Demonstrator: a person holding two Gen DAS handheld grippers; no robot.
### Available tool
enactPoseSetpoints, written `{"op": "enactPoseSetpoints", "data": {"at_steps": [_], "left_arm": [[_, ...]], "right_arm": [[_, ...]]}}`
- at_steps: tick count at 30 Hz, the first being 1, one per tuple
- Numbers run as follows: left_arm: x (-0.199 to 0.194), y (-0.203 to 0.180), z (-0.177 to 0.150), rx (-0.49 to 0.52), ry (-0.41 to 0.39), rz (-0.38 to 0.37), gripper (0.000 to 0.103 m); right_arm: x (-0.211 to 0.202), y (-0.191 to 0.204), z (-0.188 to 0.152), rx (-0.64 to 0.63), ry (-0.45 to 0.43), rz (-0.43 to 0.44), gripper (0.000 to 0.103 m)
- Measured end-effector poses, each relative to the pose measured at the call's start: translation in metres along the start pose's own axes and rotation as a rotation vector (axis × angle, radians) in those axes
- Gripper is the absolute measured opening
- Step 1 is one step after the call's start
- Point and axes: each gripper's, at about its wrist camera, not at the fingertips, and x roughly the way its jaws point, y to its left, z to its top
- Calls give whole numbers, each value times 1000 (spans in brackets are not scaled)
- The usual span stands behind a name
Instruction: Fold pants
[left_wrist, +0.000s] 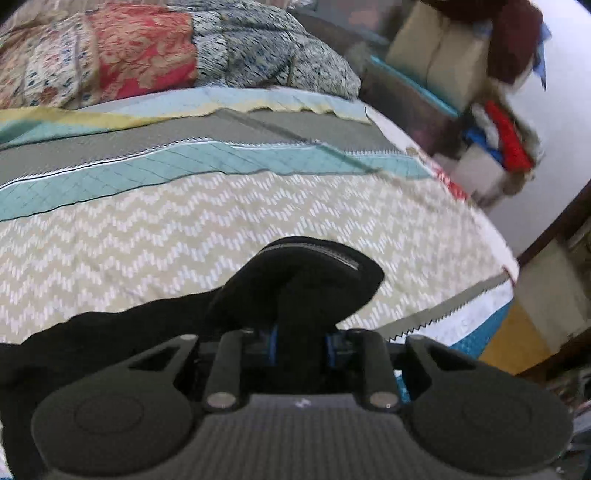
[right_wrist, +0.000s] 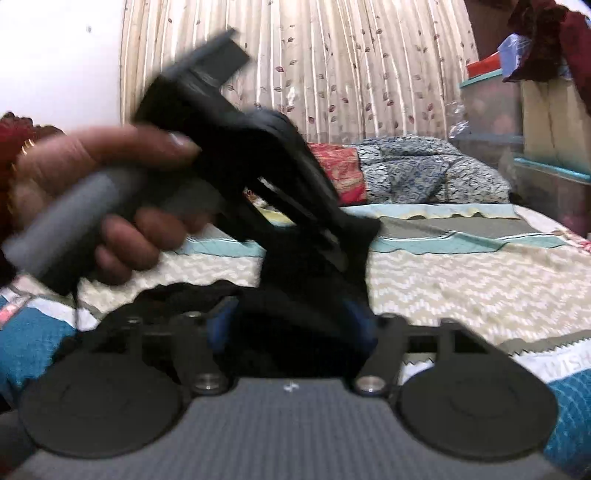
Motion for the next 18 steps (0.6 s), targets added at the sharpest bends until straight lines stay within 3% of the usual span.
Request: {"op": "enactPoseSetpoints", "data": {"at_steps": [2, 3, 4, 6, 12, 18], "left_arm": [[-12, 15, 0, -41, 3, -29, 21], [-19, 23, -1, -62, -2, -41, 21], [-26, 31, -3, -83, -11, -51, 21], [-42, 51, -9, -131, -38, -66, 21], [-89, 121, -30, -270, -118, -80, 21], [-103, 195, -62, -399, -131, -3, 21]], "right_arm": [[5, 2, -7, -25, 35, 19, 62], [9, 5, -9, -37, 54, 28, 33], [13, 8, -9, -46, 81, 38, 18], [16, 15, -1, -31, 101, 77, 16], [9, 57, 39, 37, 88, 304, 16], [48, 116, 45, 12, 233, 410, 16]]}}
